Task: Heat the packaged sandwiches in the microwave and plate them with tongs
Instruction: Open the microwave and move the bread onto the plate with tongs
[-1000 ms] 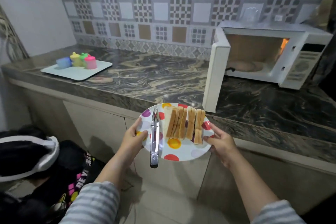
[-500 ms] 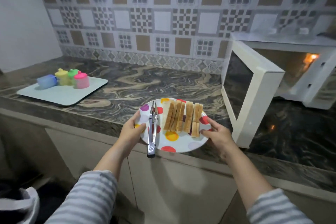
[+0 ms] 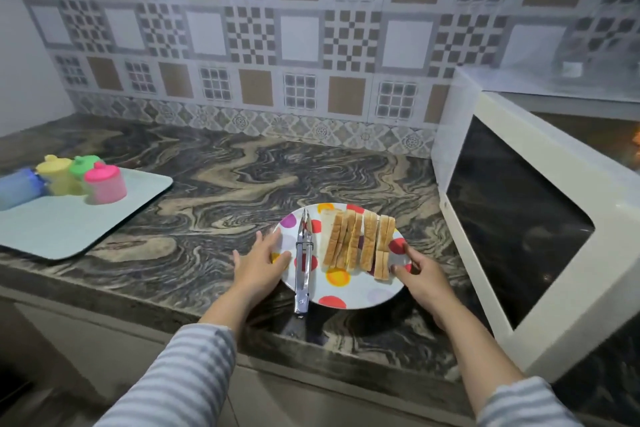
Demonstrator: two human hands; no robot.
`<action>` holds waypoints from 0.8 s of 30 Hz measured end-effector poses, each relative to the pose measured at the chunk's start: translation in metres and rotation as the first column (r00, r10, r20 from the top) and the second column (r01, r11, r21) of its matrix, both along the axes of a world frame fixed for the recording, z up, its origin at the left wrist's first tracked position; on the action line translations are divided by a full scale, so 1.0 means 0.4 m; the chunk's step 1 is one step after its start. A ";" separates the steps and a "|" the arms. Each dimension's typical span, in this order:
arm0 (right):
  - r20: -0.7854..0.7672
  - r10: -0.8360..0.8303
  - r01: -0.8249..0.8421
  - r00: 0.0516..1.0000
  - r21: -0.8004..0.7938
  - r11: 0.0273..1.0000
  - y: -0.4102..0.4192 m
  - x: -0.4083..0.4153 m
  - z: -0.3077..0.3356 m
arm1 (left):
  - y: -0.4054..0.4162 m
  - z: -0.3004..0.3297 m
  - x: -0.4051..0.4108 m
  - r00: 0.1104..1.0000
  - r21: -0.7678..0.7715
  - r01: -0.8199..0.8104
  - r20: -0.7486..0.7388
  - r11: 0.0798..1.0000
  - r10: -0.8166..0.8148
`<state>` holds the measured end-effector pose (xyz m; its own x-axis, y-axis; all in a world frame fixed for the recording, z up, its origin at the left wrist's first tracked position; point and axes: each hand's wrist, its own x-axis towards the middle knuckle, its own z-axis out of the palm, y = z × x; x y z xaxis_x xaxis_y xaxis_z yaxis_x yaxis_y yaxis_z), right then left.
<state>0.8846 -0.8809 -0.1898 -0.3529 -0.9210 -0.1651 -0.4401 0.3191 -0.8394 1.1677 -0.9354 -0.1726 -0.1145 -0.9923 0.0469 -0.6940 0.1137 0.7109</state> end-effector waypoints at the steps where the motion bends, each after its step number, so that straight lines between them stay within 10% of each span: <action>1: -0.049 -0.010 0.011 0.999 0.039 0.999 -0.021 -0.012 -0.024 | -0.012 -0.006 -0.001 0.999 0.000 0.010 0.032 1.000 -0.010; 11: -0.459 0.090 0.001 0.884 0.194 0.981 -0.011 0.039 0.022 | -0.051 -0.055 -0.002 0.917 -0.033 0.099 0.391 0.995 -0.078; 24: -0.639 0.138 -0.006 0.757 0.205 0.979 -0.010 0.048 -0.018 | -0.046 -0.070 -0.005 0.910 -0.119 0.078 0.415 0.990 -0.022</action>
<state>0.9036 -0.8847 -0.1971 -0.3697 -0.9251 -0.0862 -0.8834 0.3787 -0.2760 1.1658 -0.9537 -0.2007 -0.2003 -0.9732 0.1126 -0.9125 0.2271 0.3401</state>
